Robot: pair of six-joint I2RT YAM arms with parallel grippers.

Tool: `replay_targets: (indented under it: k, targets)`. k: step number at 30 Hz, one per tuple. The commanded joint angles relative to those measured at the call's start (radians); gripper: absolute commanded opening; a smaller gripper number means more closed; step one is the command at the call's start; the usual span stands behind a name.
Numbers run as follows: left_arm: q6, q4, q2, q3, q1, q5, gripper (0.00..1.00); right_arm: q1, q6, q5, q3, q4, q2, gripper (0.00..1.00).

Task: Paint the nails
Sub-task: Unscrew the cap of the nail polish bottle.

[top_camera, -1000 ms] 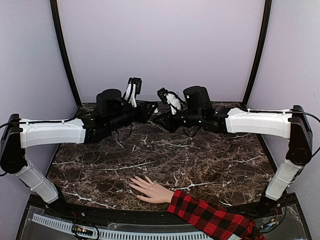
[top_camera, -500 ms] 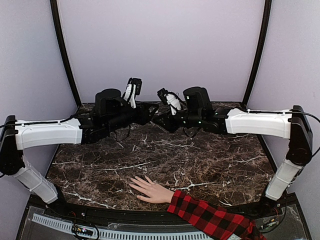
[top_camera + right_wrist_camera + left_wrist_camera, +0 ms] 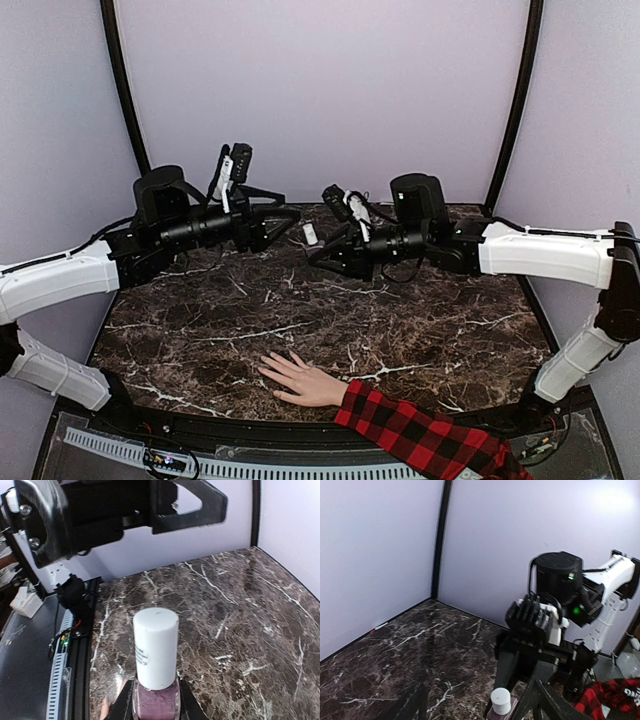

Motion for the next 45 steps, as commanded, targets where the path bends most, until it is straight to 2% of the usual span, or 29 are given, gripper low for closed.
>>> replay_targets:
  k: [1, 5, 13, 20, 22, 27, 38, 43, 45]
  targets:
    - [0.073, 0.041, -0.049, -0.044, 0.003, 0.332, 0.73, -0.002, -0.064, -0.254, 0.031, 0.007, -0.032, 0.0]
    - [0.071, 0.122, -0.063, -0.078, 0.003, 0.466, 0.72, -0.002, -0.09, -0.361, 0.062, -0.035, -0.017, 0.0]
    - [-0.008, 0.247, 0.017, -0.081, 0.002, 0.603, 0.66, -0.001, -0.094, -0.454, 0.089, -0.052, 0.003, 0.0]
    - [-0.019, 0.283, 0.056, -0.074, -0.012, 0.612, 0.63, 0.002, -0.101, -0.483, 0.104, -0.055, 0.018, 0.0]
    - [-0.02, 0.289, 0.062, -0.073, -0.015, 0.615, 0.59, 0.004, -0.102, -0.487, 0.106, -0.076, 0.024, 0.0]
    - [-0.035, 0.334, 0.073, -0.081, -0.019, 0.634, 0.56, 0.006, -0.097, -0.519, 0.105, -0.072, 0.039, 0.0]
    - [-0.012, 0.294, 0.099, -0.058, -0.034, 0.625, 0.29, 0.008, -0.107, -0.503, 0.1, -0.084, 0.031, 0.0]
    - [0.008, 0.268, 0.074, -0.07, -0.036, 0.563, 0.11, 0.004, -0.11, -0.481, 0.092, -0.078, 0.022, 0.0]
    - [0.008, 0.261, 0.065, -0.071, -0.036, 0.533, 0.08, 0.001, -0.1, -0.44, 0.086, -0.066, 0.016, 0.0]
